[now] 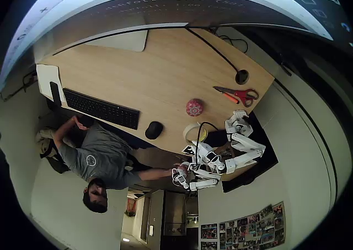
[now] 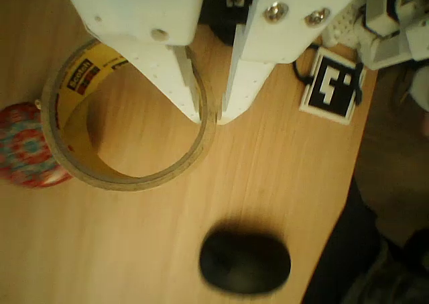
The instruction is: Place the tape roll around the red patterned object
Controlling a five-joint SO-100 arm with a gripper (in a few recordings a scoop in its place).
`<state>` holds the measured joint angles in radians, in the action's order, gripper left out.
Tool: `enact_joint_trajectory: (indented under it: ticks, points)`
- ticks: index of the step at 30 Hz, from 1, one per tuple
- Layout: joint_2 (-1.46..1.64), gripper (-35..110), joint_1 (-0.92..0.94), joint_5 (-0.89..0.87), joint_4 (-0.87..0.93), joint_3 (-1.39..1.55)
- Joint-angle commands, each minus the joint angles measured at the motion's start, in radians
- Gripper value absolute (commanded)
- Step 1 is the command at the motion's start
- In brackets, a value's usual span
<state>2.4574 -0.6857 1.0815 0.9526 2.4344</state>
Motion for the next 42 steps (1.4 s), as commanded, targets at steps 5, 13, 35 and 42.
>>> enact_joint_trajectory:
  ticks: [5, 13, 35, 42]
  points:
    - [0.161, 0, 0.169, 0.1, -0.098, 0.156]
    - [0.101, 0, 0.222, 0.06, -0.275, 0.313]
    - [-0.149, 0, 0.431, 0.172, -0.337, 0.183]
    - [-0.183, 1, 0.399, 0.163, -0.324, 0.118]
